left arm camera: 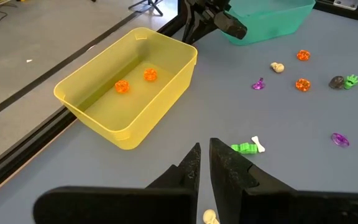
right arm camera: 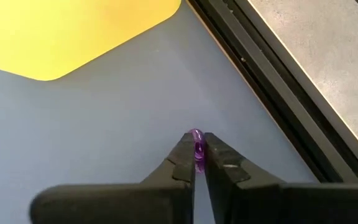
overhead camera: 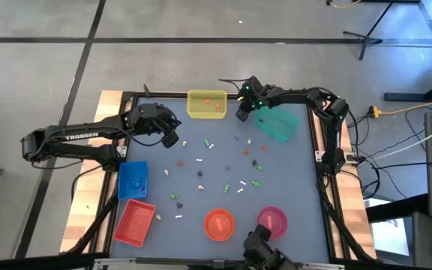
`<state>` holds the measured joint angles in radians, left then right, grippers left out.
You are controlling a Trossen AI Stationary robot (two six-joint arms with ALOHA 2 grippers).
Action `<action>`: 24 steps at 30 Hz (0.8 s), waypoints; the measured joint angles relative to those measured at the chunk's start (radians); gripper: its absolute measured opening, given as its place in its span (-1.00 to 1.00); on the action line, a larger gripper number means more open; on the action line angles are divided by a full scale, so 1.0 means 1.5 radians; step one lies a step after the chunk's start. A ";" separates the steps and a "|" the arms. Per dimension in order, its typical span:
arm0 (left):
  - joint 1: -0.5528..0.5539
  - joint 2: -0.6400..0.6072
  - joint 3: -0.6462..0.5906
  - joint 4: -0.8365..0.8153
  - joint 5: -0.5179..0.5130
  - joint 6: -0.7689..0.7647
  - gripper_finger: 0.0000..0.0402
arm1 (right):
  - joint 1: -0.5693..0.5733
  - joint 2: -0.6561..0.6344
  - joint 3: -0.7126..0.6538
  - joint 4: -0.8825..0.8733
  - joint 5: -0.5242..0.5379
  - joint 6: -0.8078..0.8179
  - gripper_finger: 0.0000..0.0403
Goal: Sort Halloween decoration
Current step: Put the purple witch hat toy into the blue bin
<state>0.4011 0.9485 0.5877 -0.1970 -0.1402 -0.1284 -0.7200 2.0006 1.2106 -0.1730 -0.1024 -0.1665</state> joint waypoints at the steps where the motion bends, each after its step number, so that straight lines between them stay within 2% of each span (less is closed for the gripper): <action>1: 0.000 0.000 0.000 0.000 0.000 0.000 -0.90 | 0.000 0.000 0.000 0.000 0.000 0.000 -0.91; 15: 0.000 0.000 0.000 0.000 0.000 0.000 -0.90 | 0.000 -0.002 0.000 -0.003 0.001 0.000 -0.96; 24: 0.000 0.000 0.000 0.001 -0.011 0.001 -0.90 | 0.001 -0.061 0.000 -0.016 0.003 0.004 -0.95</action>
<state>0.4007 0.9485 0.5877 -0.1959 -0.1573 -0.1276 -0.7193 1.9090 1.2110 -0.1970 -0.0978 -0.1600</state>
